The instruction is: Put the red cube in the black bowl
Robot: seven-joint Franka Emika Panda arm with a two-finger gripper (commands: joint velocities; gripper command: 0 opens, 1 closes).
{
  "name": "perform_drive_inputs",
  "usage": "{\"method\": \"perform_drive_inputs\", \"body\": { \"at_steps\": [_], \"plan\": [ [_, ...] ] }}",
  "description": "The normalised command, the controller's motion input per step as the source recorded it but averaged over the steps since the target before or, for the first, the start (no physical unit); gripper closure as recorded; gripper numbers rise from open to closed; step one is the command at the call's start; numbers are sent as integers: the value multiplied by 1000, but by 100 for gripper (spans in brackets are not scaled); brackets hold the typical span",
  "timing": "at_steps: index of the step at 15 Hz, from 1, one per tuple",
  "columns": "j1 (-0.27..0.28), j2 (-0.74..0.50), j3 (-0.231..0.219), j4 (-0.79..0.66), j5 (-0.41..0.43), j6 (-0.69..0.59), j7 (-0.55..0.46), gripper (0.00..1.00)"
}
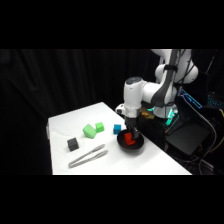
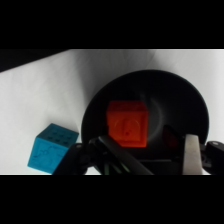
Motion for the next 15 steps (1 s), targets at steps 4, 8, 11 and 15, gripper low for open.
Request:
{"method": "perform_drive_inputs", "body": {
  "at_steps": [4,8,11,15],
  "plan": [
    [-108,-85,93,33,128,-26,-312,0],
    [-96,-377,84,17,73,-332,-253,0],
    [-111,-402,88,102,112,-530,-261,0],
    [-124,-303,58,188,141,-540,-274,0]
  ]
}}
